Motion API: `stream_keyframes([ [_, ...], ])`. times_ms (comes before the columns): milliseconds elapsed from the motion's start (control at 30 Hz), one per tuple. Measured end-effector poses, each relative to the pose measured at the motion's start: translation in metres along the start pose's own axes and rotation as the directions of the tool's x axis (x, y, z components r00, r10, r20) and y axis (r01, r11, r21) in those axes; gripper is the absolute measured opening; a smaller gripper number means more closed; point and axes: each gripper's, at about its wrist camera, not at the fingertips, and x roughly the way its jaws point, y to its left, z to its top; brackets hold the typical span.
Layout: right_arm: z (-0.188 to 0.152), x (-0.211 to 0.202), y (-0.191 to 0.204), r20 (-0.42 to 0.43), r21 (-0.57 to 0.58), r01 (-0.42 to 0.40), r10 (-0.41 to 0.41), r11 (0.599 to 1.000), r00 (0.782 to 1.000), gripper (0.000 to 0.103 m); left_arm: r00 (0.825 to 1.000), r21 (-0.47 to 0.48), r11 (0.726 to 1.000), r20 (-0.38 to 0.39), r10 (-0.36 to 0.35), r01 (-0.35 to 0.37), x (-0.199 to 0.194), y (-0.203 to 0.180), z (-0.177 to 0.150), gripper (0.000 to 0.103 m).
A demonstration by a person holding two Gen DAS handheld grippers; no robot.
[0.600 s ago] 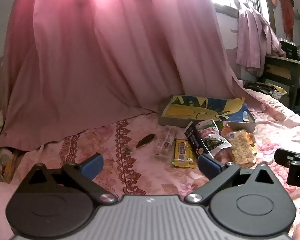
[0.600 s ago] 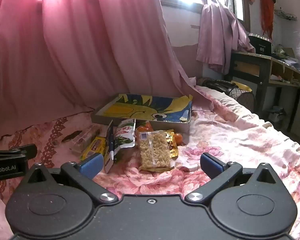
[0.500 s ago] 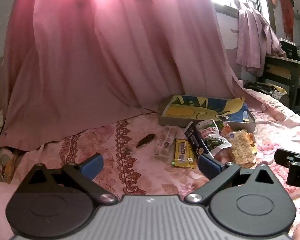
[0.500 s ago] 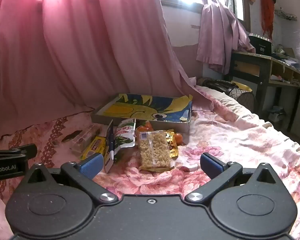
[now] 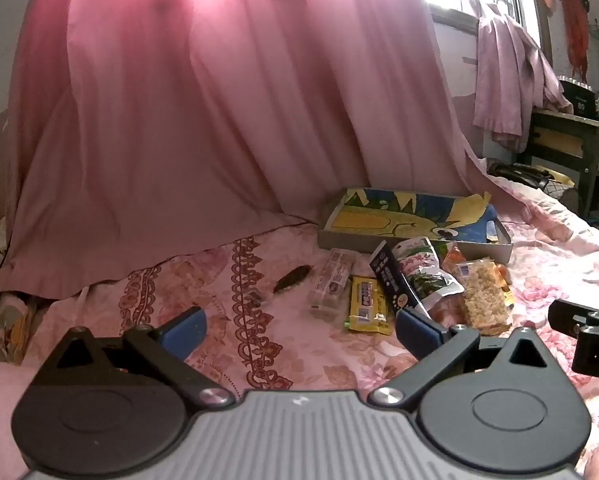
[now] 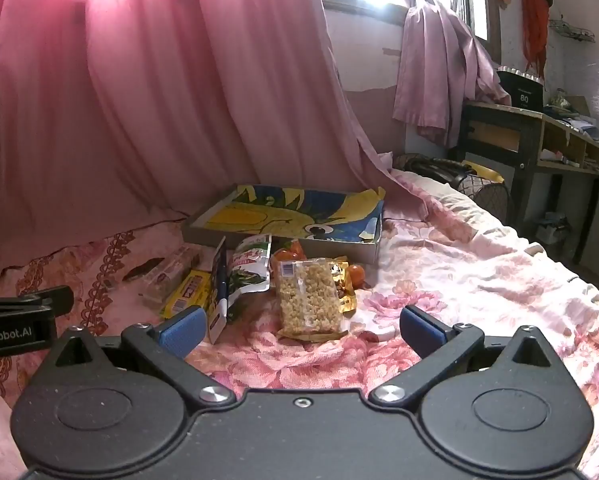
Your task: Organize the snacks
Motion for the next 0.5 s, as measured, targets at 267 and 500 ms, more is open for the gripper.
stream_keyframes([
  [267,-0.0006,0.001,0.0001,-0.001,-0.001,0.001,-0.001,1.0,1.0,0.103,1.0,0.001,1.0,-0.002,-0.001,0.001,0.0,-0.0002,0.0,0.103],
  [500,-0.0008,0.0015,0.0001,-0.005,0.002,-0.001,0.001,1.0,1.0,0.102,1.0,0.0,1.0,-0.002,0.0,0.0,0.0,-0.0003,0.0,0.103],
])
